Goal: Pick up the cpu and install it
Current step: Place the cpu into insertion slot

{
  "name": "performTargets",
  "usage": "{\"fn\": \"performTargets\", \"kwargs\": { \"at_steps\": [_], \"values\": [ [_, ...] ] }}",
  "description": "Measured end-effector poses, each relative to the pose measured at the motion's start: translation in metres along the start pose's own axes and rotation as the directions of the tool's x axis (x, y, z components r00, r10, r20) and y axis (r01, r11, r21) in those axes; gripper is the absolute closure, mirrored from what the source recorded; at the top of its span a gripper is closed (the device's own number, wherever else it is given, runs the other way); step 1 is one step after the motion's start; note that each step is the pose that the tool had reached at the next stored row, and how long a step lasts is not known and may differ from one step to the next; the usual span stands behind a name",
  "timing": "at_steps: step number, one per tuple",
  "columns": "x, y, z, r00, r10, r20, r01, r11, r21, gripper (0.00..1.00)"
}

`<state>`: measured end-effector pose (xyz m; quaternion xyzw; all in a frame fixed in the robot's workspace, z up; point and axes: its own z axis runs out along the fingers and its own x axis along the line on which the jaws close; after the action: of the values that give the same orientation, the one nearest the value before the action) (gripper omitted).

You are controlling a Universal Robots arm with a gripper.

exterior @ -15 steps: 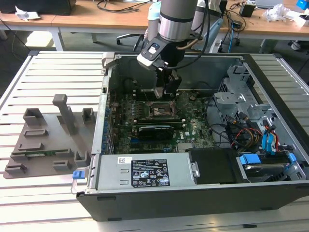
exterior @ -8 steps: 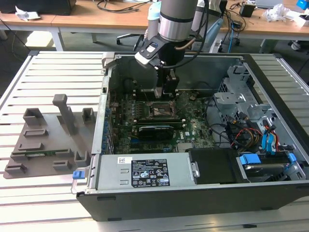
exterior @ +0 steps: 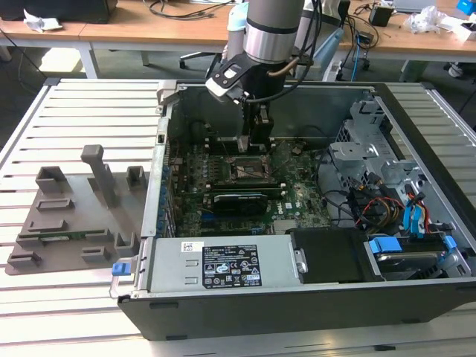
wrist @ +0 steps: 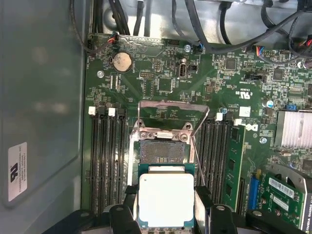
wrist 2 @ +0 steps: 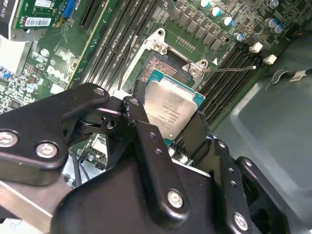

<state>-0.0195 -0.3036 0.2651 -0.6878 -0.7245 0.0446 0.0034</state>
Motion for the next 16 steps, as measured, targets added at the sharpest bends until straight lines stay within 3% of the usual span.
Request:
{"fn": "performTargets", "kwargs": {
  "at_steps": [5,16],
  "values": [
    [0.0001,0.0001,0.0008,1.0,0.001,0.0021,-0.001,1.0,0.0002,0.45],
    [0.0007,0.002,0.0135,1.0,0.001,0.0024,-0.001,1.0,0.0002,0.45]
  ]
}}
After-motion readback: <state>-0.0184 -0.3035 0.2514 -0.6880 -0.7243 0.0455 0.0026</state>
